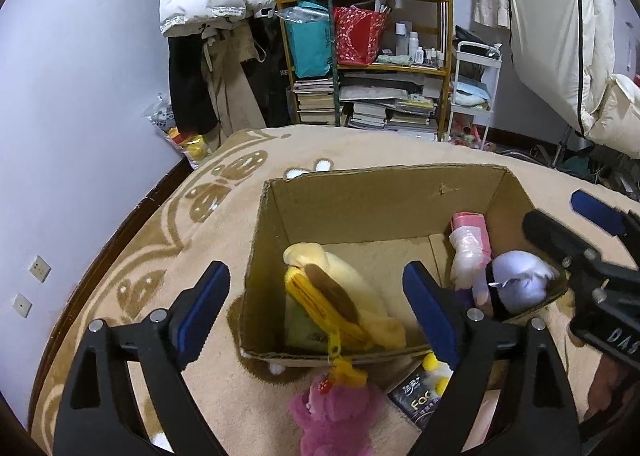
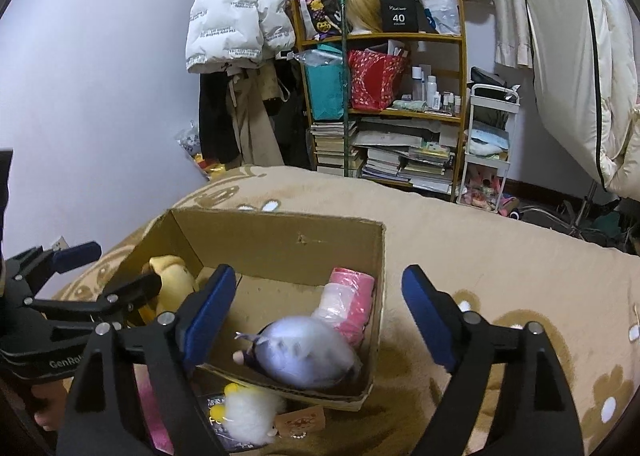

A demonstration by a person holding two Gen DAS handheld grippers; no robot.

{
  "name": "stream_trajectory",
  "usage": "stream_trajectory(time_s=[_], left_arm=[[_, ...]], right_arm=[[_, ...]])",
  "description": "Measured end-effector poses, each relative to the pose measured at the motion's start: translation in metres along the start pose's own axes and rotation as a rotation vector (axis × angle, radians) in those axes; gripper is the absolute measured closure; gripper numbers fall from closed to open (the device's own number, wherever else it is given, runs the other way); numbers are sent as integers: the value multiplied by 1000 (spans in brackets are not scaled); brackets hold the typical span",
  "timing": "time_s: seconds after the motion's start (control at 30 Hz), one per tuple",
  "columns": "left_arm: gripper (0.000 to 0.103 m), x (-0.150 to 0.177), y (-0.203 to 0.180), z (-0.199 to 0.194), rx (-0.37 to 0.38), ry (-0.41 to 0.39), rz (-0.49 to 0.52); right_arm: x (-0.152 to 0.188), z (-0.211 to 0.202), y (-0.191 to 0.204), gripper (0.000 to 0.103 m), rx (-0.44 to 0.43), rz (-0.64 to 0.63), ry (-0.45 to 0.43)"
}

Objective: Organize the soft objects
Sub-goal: 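Withdraw both grippers from the box toward the remaining items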

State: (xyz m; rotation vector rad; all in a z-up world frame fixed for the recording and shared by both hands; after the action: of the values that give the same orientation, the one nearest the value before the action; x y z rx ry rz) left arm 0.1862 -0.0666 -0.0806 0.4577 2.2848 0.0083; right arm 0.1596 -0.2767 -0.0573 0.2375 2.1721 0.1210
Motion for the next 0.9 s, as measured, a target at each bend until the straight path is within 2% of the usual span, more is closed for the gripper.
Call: stream_trajectory(time_s=[0.07, 0.17, 0.5, 0.9], left_arm=[[9, 1, 3, -4, -9, 3, -6], [9, 2, 8, -13, -9, 8, -21], [9, 20, 23, -50, -34, 69, -43], [9, 45, 25, -77, -17, 165, -62]], right_arm=[[-2, -4, 0, 11, -7, 9, 1], [-2, -12, 1, 6, -9, 19, 1], [10, -46, 5, 6, -21, 36, 30], [33, -76, 10, 5, -30, 51, 84]])
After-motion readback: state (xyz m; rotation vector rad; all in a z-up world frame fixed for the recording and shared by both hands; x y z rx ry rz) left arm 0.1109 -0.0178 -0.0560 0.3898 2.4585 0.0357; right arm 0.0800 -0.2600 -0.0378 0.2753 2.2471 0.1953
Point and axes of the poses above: each gripper's, at about its wrist camera, not at the fingertips, and z roughly the way its jaws point, y to its left, x to its underside, the point moved 4 cm from there along z, roughly the way its jaws point, and after that the axes turned 2 degrees about z, right-handed, at the moved point
